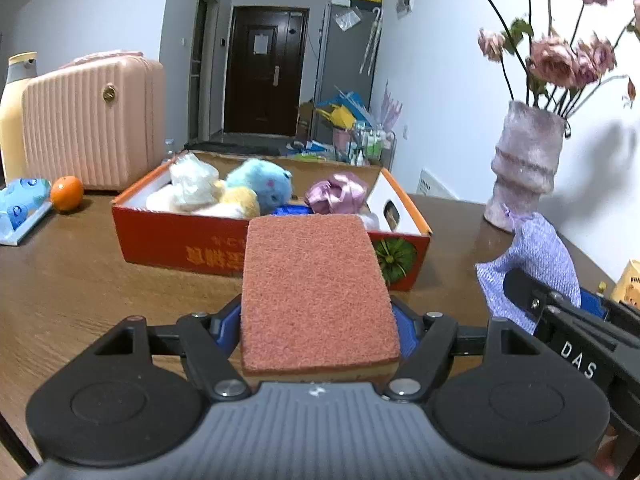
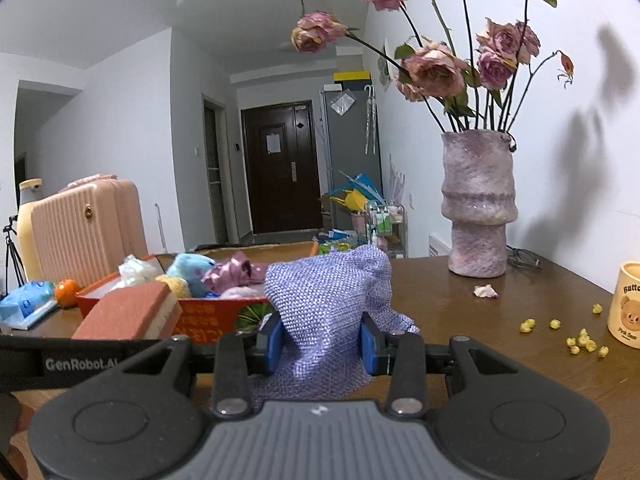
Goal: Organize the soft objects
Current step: 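Carry the sponge and pouch in both tools over the box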
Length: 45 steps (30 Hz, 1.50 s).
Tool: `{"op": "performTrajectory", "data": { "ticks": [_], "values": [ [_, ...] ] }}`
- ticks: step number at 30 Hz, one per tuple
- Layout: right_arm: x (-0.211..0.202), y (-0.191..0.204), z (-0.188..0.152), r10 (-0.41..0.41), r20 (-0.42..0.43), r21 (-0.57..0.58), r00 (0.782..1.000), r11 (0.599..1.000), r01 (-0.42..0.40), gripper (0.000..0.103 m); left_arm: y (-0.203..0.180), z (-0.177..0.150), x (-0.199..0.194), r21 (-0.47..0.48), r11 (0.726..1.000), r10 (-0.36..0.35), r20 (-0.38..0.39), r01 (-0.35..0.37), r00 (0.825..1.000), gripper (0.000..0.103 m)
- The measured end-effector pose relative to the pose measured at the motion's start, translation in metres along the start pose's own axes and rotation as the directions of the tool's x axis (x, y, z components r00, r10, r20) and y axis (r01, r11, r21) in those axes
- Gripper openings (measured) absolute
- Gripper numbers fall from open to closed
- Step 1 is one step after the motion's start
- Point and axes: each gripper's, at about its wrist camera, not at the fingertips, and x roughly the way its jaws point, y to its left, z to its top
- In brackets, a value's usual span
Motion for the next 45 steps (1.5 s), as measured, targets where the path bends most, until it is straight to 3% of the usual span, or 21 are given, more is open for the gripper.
{"op": "performTrajectory", "data": {
  "ticks": [19,45],
  "values": [
    [0.03,0.043,0.01,0.021,0.069,-0.049,0.997,0.999,-0.018,0.038,0.039,0.031,0.01,-0.045,0.999,0.017,0.084,-0.013,0.996,0.073],
    [0.135,0.075,0.043,0.067,0.127,-0.068,0.99,0.996,-0.059,0.038,0.071,0.082,0.087,-0.089,0.993,0.083,0.124,-0.072,0.989,0.073]
  ]
}}
